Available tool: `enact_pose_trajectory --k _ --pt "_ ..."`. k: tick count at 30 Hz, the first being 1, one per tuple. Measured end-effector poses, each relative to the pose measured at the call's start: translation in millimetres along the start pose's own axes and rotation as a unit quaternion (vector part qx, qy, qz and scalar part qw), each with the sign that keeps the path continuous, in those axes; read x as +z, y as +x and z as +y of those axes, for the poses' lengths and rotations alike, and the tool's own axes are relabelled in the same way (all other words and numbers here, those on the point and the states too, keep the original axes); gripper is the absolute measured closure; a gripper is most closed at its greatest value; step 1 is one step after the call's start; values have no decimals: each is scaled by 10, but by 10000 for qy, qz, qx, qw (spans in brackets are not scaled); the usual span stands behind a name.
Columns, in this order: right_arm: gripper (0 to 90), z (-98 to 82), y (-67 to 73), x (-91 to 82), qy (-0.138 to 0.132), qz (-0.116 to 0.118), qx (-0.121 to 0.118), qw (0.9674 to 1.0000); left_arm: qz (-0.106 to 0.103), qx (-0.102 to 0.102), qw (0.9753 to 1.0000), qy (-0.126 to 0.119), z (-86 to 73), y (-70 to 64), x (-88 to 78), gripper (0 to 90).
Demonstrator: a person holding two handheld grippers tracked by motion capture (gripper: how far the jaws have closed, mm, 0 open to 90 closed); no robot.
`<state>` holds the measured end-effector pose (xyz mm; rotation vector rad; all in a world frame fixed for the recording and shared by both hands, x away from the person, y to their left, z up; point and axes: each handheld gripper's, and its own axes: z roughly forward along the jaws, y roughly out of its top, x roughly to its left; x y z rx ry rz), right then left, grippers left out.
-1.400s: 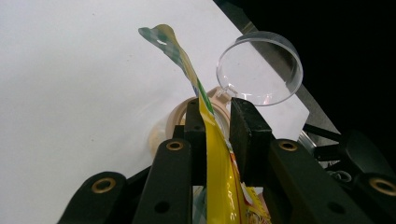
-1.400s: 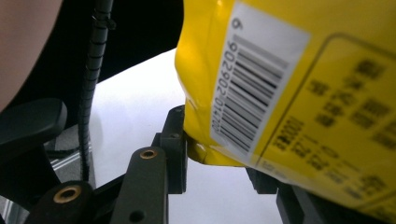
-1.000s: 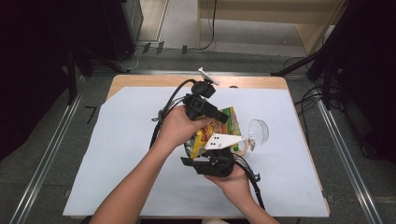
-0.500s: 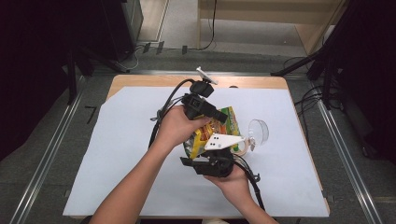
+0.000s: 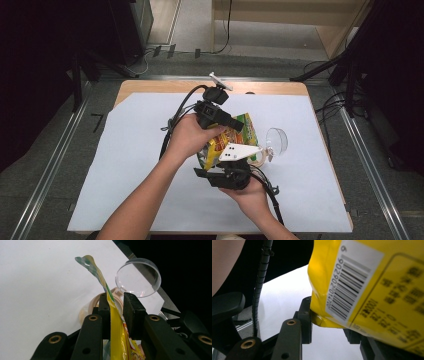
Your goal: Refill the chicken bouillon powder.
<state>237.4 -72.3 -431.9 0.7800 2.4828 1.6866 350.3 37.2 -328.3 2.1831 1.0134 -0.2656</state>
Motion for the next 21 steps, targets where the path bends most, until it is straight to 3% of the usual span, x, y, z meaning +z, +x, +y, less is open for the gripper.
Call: enact_pose_trajectory --k 11,21 --pt "660 -10 2 16 53 89 97 9999 6 9 10000 79 -6 7 18 771" --pt "658 -3 3 -2 15 13 40 10000 -3 13 10000 12 -1 -4 6 770"
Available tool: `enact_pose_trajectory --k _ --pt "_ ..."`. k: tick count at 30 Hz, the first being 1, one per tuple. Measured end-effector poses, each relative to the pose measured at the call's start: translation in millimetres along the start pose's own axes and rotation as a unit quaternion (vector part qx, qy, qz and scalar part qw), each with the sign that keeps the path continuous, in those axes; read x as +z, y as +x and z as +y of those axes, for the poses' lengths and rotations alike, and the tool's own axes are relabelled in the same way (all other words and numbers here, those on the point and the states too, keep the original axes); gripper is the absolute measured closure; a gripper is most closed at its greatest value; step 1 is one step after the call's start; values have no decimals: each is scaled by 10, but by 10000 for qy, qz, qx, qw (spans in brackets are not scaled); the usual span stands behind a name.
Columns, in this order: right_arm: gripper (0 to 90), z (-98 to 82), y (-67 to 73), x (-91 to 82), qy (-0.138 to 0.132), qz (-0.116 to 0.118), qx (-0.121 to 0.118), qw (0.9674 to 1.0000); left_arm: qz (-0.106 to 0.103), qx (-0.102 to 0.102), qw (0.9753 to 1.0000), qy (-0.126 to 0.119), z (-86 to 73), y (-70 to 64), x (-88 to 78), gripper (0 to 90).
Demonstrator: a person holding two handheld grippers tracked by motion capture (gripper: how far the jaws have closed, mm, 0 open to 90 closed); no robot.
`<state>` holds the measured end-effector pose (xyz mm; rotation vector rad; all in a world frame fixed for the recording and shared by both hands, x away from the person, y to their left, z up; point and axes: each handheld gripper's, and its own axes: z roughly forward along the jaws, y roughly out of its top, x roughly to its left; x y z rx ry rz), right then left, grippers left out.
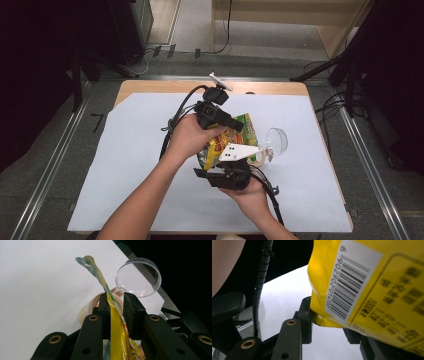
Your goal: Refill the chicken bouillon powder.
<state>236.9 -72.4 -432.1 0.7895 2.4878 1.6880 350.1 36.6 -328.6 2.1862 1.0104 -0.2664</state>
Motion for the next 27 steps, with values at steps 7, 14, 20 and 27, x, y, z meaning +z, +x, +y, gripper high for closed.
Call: enact_pose_trajectory --k 7,14,20,27 --pt "658 3 -6 2 -6 11 -8 10000 4 8 10000 9 2 -1 1 770" --pt "658 5 -13 -1 6 17 -19 10000 -12 6 10000 12 4 5 4 770" --pt "651 9 -10 -9 2 -51 -52 10000 -39 -9 10000 -60 4 -3 -8 771" --pt "650 12 -16 -11 37 -4 -34 10000 -23 -21 10000 -34 3 11 -5 770"
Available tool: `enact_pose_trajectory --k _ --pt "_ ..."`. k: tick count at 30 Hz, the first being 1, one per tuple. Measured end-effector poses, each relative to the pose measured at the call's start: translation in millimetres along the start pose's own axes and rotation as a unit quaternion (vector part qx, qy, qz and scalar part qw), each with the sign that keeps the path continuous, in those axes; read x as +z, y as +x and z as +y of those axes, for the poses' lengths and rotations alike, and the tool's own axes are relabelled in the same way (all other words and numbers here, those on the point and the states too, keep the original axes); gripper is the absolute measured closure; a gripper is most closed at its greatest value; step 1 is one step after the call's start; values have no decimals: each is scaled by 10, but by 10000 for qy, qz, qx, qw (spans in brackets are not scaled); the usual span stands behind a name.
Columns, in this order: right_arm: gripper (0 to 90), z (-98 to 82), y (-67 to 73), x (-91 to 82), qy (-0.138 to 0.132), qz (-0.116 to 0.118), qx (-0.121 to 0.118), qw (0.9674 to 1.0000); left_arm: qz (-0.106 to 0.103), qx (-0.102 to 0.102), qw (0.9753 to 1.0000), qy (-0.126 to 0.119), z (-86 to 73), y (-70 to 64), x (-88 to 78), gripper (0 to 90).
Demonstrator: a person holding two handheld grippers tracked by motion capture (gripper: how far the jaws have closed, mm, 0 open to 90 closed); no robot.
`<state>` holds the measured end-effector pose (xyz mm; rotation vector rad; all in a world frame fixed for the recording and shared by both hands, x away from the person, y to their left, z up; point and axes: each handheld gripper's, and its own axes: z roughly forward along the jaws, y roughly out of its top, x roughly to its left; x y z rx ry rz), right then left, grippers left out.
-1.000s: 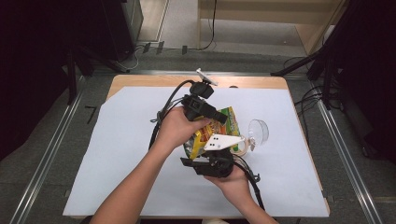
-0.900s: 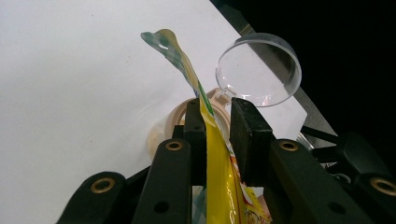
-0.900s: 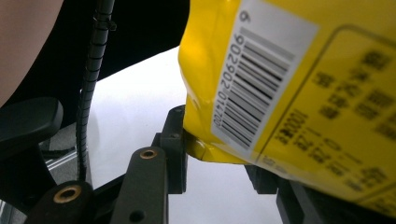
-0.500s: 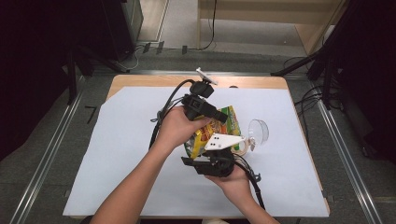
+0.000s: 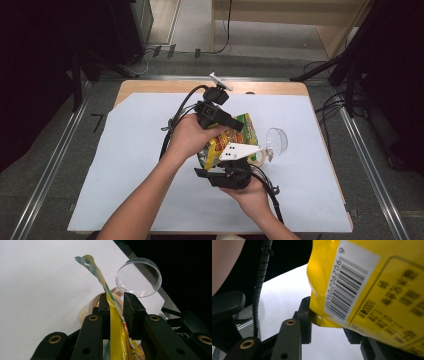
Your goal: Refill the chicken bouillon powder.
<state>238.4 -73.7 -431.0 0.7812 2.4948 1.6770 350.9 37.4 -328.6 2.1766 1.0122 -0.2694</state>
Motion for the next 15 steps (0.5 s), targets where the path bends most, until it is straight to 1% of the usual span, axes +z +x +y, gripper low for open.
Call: enact_pose_trajectory --k 1,2,5,8,11,13,15 --pt "649 1 7 -7 -26 -60 -17 10000 -35 -2 10000 -25 2 -3 -5 770" --pt "649 2 10 -10 -53 -73 -35 10000 -5 12 10000 -11 6 -8 -8 770" --pt "649 4 -2 -4 -20 21 23 10000 27 21 10000 49 6 -6 13 768" --pt "649 0 -2 -3 -8 8 22 10000 16 -8 10000 35 3 7 12 769" --pt "648 -3 3 6 -16 19 44 10000 31 13 10000 52 -1 6 9 769" --pt "648 -1 1 -4 -18 -1 7 10000 1 0 10000 19 0 5 1 769" --pt "648 -1 3 -2 -28 -6 11 10000 24 10 10000 40 1 -2 9 769"
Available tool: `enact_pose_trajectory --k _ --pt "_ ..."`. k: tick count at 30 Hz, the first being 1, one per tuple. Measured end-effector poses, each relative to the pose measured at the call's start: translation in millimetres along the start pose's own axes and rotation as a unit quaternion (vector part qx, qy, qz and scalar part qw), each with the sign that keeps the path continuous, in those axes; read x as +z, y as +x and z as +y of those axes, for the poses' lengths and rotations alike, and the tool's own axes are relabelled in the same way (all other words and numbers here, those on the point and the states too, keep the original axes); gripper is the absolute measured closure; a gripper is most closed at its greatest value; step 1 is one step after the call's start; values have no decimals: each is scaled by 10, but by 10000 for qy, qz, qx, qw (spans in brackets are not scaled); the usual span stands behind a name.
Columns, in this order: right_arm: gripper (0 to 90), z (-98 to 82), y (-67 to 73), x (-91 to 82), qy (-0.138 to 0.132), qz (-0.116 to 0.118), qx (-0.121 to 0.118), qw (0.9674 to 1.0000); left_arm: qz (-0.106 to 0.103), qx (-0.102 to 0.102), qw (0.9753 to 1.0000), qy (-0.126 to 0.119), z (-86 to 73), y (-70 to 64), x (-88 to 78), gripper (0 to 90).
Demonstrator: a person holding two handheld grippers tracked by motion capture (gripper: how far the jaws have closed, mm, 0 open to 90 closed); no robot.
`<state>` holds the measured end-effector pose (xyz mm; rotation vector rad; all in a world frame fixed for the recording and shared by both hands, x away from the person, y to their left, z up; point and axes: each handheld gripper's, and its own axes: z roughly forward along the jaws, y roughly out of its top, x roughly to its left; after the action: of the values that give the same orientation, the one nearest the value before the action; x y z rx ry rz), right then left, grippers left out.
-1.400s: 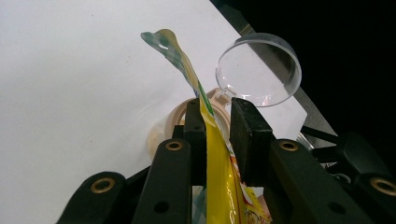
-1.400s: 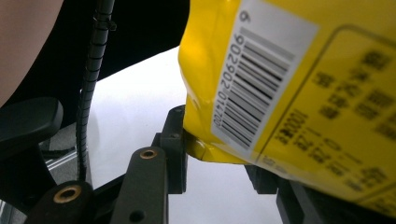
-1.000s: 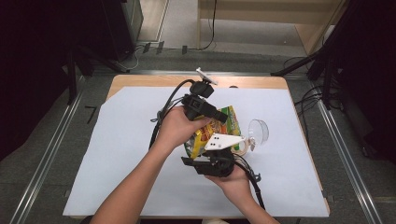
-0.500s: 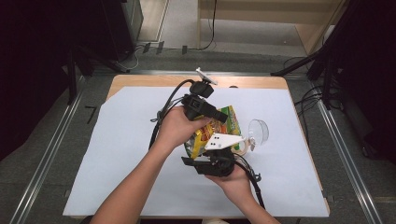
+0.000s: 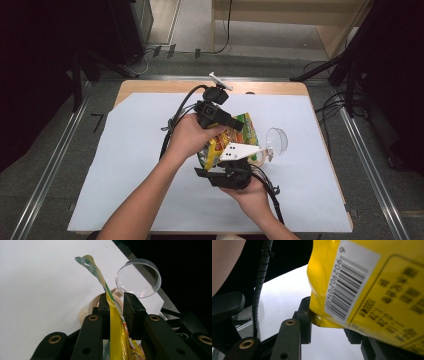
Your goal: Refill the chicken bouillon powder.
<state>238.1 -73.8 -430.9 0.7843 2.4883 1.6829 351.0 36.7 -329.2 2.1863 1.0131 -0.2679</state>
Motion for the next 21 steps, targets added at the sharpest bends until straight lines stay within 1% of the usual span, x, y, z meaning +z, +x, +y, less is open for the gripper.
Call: enact_pose_trajectory --k 1,10,13,14,17,19,21 --pt "648 0 -3 3 14 24 19 10000 -7 1 10000 -4 -2 3 3 769" --pt "648 -6 0 8 0 7 7 10000 -9 1 10000 1 -2 2 2 770" --pt "648 -4 8 -3 -19 -42 2 10000 -41 -11 10000 -29 2 5 -5 769" --pt "647 -5 10 -2 -36 -49 -13 10000 -12 4 10000 -12 3 -1 -3 769" --pt "648 -6 2 9 -8 35 46 10000 0 -7 10000 46 4 7 8 769" --pt "649 -4 5 8 -1 51 59 10000 -9 -25 10000 22 3 11 4 769" --pt "649 -6 13 5 -49 -37 29 10000 -24 -4 10000 -6 5 2 -4 769"
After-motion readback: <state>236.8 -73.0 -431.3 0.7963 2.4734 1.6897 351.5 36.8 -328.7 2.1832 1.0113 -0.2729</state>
